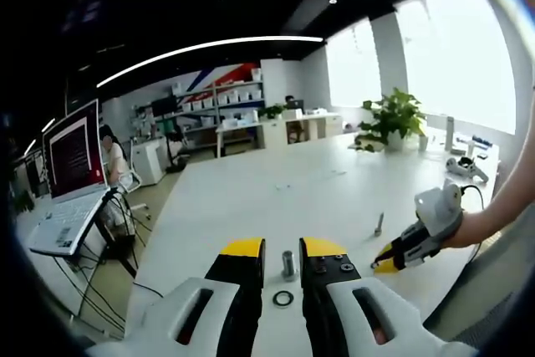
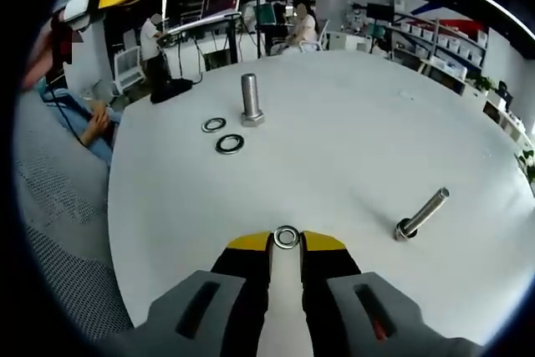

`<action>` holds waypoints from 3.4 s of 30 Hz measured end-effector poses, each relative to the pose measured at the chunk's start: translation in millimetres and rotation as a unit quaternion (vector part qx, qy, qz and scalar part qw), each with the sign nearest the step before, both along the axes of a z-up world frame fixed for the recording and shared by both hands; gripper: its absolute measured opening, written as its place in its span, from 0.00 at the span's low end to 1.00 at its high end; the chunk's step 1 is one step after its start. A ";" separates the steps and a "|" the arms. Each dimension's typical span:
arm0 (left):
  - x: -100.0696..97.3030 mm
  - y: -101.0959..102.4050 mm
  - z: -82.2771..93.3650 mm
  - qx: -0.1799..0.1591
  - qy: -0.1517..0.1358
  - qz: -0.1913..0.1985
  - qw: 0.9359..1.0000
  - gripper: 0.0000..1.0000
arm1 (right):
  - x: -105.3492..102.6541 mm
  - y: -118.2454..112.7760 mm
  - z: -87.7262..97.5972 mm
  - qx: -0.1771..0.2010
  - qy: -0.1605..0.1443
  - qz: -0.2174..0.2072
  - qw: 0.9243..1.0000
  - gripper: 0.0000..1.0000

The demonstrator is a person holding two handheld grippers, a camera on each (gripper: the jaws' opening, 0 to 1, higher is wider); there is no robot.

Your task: Place the washer onto the threaded stud by aligning its center hole with the stud, sliding it down to the base, and recovering from edge contact or off-axis alignment until the washer reaches the visible bottom stop.

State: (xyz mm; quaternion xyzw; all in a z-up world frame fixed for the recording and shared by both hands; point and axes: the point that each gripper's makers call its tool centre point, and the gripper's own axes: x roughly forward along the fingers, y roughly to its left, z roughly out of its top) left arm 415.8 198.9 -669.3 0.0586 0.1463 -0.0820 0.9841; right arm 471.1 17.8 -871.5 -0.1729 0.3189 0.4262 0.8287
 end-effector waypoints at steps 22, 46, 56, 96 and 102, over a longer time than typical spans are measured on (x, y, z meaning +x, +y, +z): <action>0.4 -1.8 0.7 -0.002 0.000 -0.003 1.000 0.14 | 8.6 -10.8 18.6 -0.006 -0.010 -0.009 1.000 0.15; -0.3 -3.2 4.0 -0.004 -0.007 -0.006 1.000 0.14 | 51.0 -42.7 69.3 -0.003 -0.060 -0.046 0.997 0.15; -0.8 -5.2 4.7 -0.002 -0.008 -0.011 1.000 0.14 | 69.8 -58.6 75.8 -0.021 -0.070 -0.058 0.996 0.15; -0.2 -3.6 2.8 0.001 -0.004 -0.007 1.000 0.14 | 75.6 -63.0 56.1 -0.033 -0.022 -0.060 0.997 0.16; -0.5 -3.6 2.2 0.002 -0.002 -0.006 1.000 0.14 | 75.6 -61.8 58.8 -0.029 -0.025 -0.058 0.998 0.17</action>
